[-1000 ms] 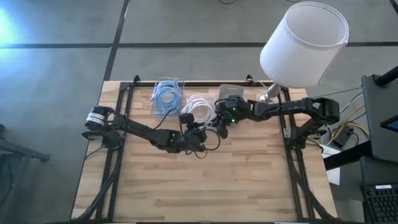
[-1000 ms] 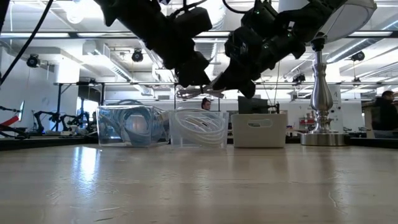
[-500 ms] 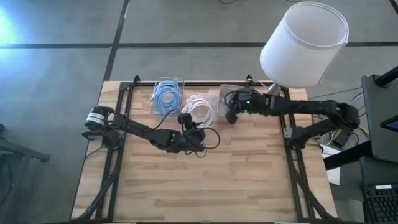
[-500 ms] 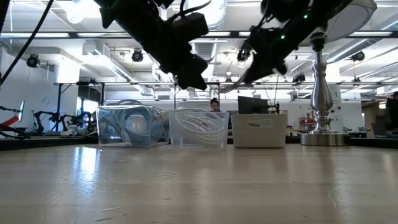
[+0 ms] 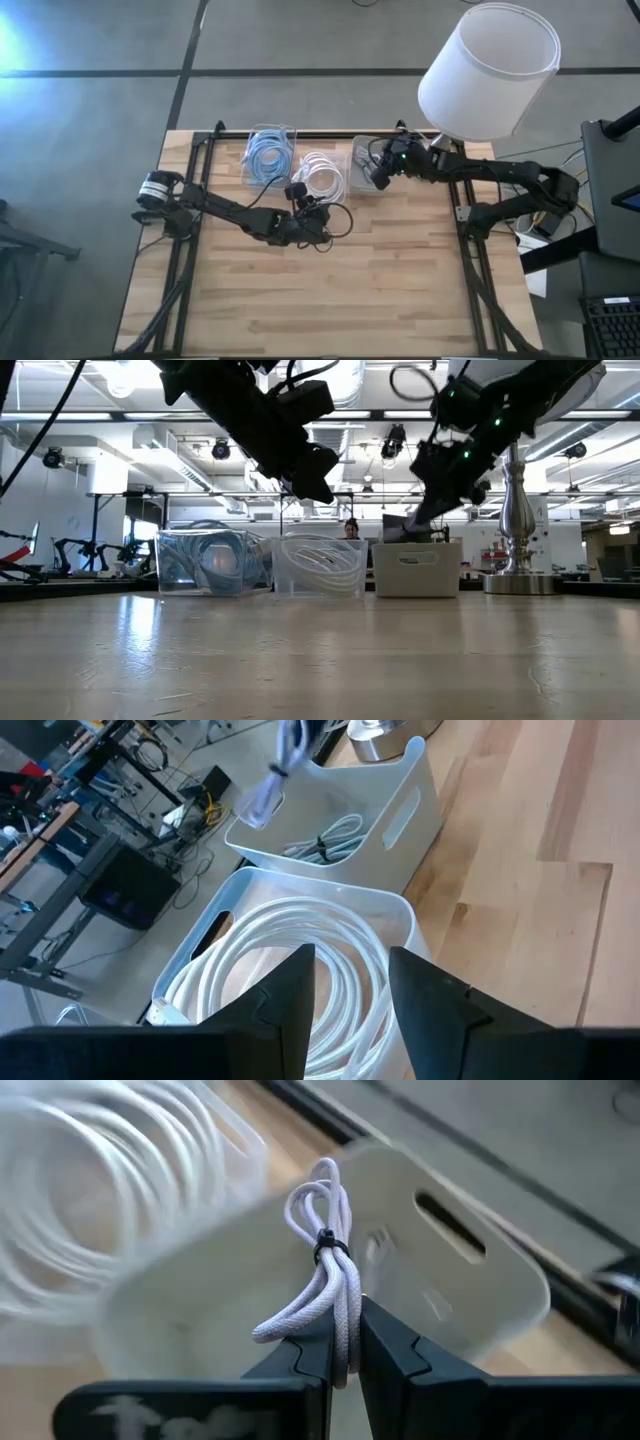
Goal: Pick & Place USB Port
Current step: Put the purple charger cable into the white bin
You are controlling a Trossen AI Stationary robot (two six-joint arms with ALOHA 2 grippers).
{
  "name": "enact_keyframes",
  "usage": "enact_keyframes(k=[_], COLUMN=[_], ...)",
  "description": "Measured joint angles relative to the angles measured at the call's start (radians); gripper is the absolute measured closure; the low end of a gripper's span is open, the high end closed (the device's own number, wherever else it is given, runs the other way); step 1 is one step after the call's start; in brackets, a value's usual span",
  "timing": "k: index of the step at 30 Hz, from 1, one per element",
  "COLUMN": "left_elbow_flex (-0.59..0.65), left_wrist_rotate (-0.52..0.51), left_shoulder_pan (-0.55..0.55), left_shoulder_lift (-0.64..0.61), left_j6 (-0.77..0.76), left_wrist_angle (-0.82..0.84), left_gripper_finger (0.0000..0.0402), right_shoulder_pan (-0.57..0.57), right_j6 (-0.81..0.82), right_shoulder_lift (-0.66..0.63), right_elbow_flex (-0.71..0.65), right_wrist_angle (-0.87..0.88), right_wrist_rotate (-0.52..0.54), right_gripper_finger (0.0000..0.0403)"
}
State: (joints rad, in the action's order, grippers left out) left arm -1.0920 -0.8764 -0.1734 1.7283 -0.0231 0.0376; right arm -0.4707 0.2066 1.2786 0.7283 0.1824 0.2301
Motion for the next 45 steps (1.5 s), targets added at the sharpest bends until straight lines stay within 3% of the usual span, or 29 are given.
enact_keyframes(k=[8, 17, 33, 45], left_elbow_flex=[0.000, 0.000, 0.000, 0.000], left_wrist_rotate=[0.000, 0.000, 0.000, 0.000], left_shoulder_pan=[0.000, 0.000, 0.000, 0.000], left_shoulder_lift=[0.000, 0.000, 0.000, 0.000], left_j6=[0.000, 0.000, 0.000, 0.000], left_wrist_angle=[0.000, 0.000, 0.000, 0.000], left_gripper_finger=[0.0268, 0.0268, 0.0268, 0.0268], right_shoulder_pan=[-0.055, -0.053, -0.051, -0.043], right_j6=[0.004, 0.019, -0.014, 0.012], right_shoulder_lift=[0.141, 0.211, 0.196, 0.173], right_elbow_flex=[0.026, 0.075, 0.078, 0.131], right_wrist_angle=[0.000, 0.000, 0.001, 0.130], right_wrist_rotate=[-0.021, -0.024, -0.029, -0.029], right_gripper_finger=[0.0374, 0.0373, 0.0291, 0.0271])
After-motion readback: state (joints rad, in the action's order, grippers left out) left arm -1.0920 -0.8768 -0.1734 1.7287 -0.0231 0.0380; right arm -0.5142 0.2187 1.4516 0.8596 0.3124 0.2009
